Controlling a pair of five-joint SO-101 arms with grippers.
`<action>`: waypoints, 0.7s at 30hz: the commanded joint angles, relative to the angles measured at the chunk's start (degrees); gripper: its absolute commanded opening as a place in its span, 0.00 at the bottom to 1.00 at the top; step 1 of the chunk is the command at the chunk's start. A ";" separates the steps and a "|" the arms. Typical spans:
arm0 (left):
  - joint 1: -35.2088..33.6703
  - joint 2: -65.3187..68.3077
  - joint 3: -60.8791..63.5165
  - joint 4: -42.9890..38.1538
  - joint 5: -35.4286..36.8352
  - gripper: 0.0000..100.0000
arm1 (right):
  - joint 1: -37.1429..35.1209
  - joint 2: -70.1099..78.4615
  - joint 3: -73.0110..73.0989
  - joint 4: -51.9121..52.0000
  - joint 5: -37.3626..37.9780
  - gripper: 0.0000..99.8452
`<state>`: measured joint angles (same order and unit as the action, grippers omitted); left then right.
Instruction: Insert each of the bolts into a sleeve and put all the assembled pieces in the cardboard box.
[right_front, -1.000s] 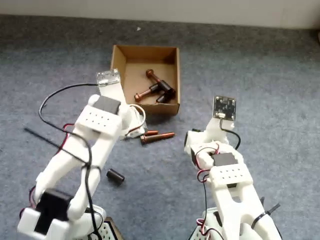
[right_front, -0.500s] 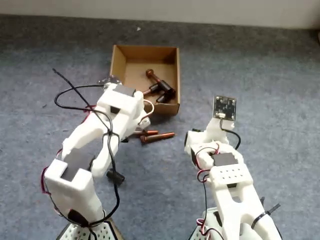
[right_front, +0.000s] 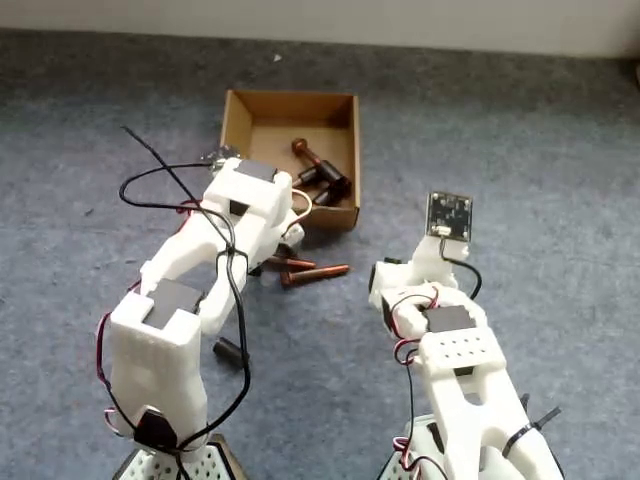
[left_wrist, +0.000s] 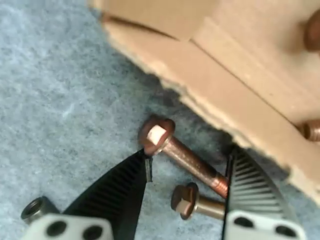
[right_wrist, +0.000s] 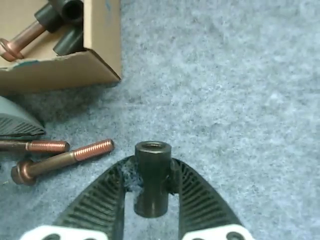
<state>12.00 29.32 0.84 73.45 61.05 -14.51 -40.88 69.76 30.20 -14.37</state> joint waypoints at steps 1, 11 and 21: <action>-2.86 0.75 -0.75 0.09 0.62 0.18 | 0.57 -1.45 -0.48 -1.01 -0.53 0.00; -4.26 0.84 -0.22 0.26 0.35 0.00 | 0.57 -1.45 -0.48 -1.01 -0.53 0.00; -4.53 -5.93 1.36 6.59 0.18 0.01 | 0.57 -1.45 -0.48 -1.01 -0.53 0.00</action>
<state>9.10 28.79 0.84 77.49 60.97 -14.51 -40.88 69.76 30.20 -14.37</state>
